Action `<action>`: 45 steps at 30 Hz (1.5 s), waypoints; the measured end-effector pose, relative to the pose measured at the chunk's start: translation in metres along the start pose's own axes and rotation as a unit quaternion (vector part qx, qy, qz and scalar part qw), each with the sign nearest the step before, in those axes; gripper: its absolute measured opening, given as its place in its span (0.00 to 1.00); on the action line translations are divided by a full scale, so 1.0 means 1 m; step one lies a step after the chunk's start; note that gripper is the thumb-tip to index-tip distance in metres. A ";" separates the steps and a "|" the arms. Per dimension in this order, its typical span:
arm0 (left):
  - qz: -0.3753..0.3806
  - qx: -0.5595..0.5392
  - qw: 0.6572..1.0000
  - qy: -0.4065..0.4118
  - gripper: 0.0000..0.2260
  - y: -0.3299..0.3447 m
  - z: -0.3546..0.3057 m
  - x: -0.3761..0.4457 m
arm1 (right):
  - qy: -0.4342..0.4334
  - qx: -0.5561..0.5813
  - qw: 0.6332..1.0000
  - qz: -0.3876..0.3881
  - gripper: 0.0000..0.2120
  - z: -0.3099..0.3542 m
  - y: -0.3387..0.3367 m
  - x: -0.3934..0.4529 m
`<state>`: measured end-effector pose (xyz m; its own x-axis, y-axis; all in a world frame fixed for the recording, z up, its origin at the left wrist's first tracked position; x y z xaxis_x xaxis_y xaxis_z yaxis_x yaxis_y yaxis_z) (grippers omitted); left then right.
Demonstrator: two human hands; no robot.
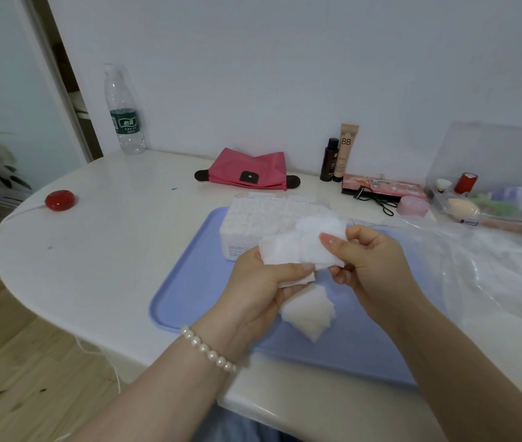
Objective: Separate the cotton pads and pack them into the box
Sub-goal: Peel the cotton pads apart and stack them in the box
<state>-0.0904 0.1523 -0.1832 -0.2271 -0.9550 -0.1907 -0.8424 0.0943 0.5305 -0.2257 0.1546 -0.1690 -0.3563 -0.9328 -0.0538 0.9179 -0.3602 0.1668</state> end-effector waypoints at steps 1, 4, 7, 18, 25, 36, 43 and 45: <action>0.000 0.002 1.000 0.002 0.13 0.000 0.000 0.000 | 0.001 -0.002 1.000 -0.005 0.07 0.000 0.000 0.000; 0.004 0.009 1.000 0.005 0.14 0.001 -0.001 -0.001 | -0.022 -0.035 0.999 -0.013 0.14 0.003 -0.002 0.000; -0.004 0.001 1.000 0.004 0.13 0.000 -0.001 0.001 | -0.134 -0.123 0.983 -0.015 0.13 0.013 0.001 -0.002; -0.025 0.021 0.999 0.023 0.13 -0.008 -0.007 0.004 | -0.047 -0.056 0.991 0.114 0.09 -0.002 0.026 -0.011; -0.024 -0.010 1.000 0.007 0.10 -0.010 -0.010 0.005 | 0.064 0.084 0.990 -0.093 0.05 -0.014 -0.023 0.013; -0.011 0.028 0.999 0.022 0.12 -0.012 -0.015 0.007 | 0.204 0.130 0.958 0.156 0.21 -0.027 0.021 -0.008; -0.023 0.014 0.999 -0.024 0.06 -0.017 -0.005 0.012 | 0.001 0.120 0.988 0.093 0.17 0.009 0.004 0.007; -0.006 -0.044 0.998 -0.047 0.08 -0.015 -0.003 0.014 | -0.039 0.098 0.985 0.135 0.13 0.022 0.007 0.000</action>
<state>-0.0795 0.1365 -0.1909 -0.2654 -0.9247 -0.2729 -0.8004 0.0536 0.5970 -0.2230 0.1526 -0.1463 -0.1236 -0.9879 0.0936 0.9326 -0.0834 0.3510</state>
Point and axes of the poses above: each hand's wrist, its own x-axis towards the middle knuckle, its own y-axis out of the palm, z = x × y, the point moved 9 cm from there along x, towards the middle knuckle, and after that the axes turned 7 degrees about -z, right-handed, at the moved point
